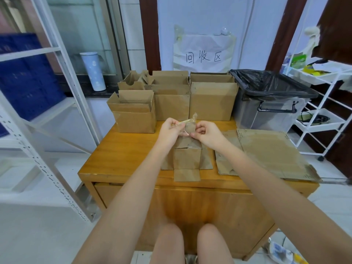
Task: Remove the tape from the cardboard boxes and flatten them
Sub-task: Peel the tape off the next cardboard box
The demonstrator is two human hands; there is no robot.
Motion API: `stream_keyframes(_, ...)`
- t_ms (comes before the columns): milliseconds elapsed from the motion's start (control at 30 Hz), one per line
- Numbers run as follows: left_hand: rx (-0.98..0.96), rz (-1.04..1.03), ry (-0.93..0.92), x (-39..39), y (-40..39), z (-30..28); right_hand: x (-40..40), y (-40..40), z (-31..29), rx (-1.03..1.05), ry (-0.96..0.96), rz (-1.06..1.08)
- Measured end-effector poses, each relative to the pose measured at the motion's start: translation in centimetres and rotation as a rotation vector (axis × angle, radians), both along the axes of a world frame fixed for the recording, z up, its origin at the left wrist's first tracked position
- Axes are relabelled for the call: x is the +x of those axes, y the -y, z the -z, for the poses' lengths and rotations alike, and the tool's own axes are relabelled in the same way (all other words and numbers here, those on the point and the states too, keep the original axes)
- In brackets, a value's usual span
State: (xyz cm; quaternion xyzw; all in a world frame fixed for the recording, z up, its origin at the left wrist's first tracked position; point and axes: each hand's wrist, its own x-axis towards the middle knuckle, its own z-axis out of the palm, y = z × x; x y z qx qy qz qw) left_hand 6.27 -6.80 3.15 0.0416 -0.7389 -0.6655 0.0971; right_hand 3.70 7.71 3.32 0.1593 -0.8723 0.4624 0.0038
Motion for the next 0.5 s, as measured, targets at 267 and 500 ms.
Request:
stream_keyframes(267, -0.091, 0.043, -0.088, 0.1, 0.3, 0.6, 0.1, 0.0, 0.6, -0.159, -0.059, -0.036)
stream_keyframes(500, -0.165, 0.024, -0.131, 0.1, 0.1, 1.0, 0.8, -0.4, 0.8, -0.255, -0.124, -0.096)
